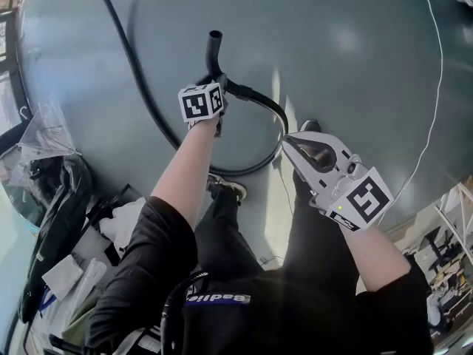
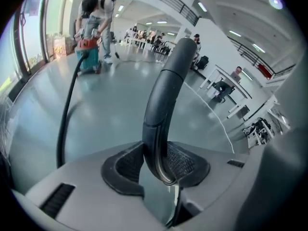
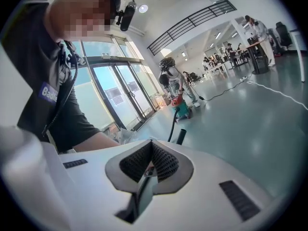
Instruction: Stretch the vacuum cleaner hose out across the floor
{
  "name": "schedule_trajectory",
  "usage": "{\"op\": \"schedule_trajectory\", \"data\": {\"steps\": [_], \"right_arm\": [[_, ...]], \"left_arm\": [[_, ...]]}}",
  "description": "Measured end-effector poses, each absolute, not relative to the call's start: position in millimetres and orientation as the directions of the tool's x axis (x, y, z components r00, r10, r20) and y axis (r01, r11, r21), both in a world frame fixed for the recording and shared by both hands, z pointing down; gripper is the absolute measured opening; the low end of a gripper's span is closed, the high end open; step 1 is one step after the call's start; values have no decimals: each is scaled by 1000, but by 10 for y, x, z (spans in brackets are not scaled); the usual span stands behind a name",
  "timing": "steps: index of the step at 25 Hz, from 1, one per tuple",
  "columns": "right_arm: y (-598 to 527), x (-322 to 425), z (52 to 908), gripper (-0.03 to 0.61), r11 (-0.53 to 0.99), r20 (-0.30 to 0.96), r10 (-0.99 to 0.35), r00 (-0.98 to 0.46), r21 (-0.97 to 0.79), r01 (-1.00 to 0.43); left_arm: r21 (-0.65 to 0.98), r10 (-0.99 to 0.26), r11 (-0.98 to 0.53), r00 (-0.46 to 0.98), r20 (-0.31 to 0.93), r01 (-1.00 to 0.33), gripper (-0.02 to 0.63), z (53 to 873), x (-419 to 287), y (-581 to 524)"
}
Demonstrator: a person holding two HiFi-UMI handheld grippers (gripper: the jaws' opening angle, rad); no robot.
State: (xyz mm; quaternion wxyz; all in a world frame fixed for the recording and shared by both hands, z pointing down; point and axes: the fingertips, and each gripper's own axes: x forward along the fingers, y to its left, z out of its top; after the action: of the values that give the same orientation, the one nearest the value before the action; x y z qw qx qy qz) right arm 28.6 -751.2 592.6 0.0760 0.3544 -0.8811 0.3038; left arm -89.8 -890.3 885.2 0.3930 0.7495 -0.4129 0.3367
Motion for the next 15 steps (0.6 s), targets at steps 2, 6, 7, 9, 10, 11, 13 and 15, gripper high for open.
{"op": "schedule_trajectory", "data": {"steps": [2,6,7,9,10,11,13,15], "right_arm": [[-7559,308,5681,3,555,355,-586,-728,-479,-680],[-7643,216,5159,3,568,346,-579,-738,-477,-670],[-7659,134,5035,3,582,344,-568,-748,-475,-660],[-7674,-105,4780,3,617,333,-540,-773,-469,-632],[-7692,-238,4633,3,639,321,-527,-787,-461,-616],[-7716,-370,4474,3,662,306,-516,-800,-450,-599],[-7711,-632,4138,3,709,278,-485,-829,-430,-559],[-7633,-865,3813,3,747,261,-454,-852,-410,-523]], "left_arm": [[291,-407,-416,462,788,-862,155,8159,-942,-8752],[211,-496,-545,515,699,-812,155,6740,-1084,-8408],[185,-514,-576,528,676,-796,155,6397,-1125,-8321],[135,-543,-625,552,633,-769,155,5757,-1250,-8108],[114,-555,-642,562,614,-758,155,5464,-1323,-8014],[95,-566,-655,571,594,-749,155,5190,-1395,-7940],[69,-584,-672,585,562,-737,155,4704,-1535,-7794],[46,-595,-688,599,535,-724,155,4296,-1650,-7670]]}}
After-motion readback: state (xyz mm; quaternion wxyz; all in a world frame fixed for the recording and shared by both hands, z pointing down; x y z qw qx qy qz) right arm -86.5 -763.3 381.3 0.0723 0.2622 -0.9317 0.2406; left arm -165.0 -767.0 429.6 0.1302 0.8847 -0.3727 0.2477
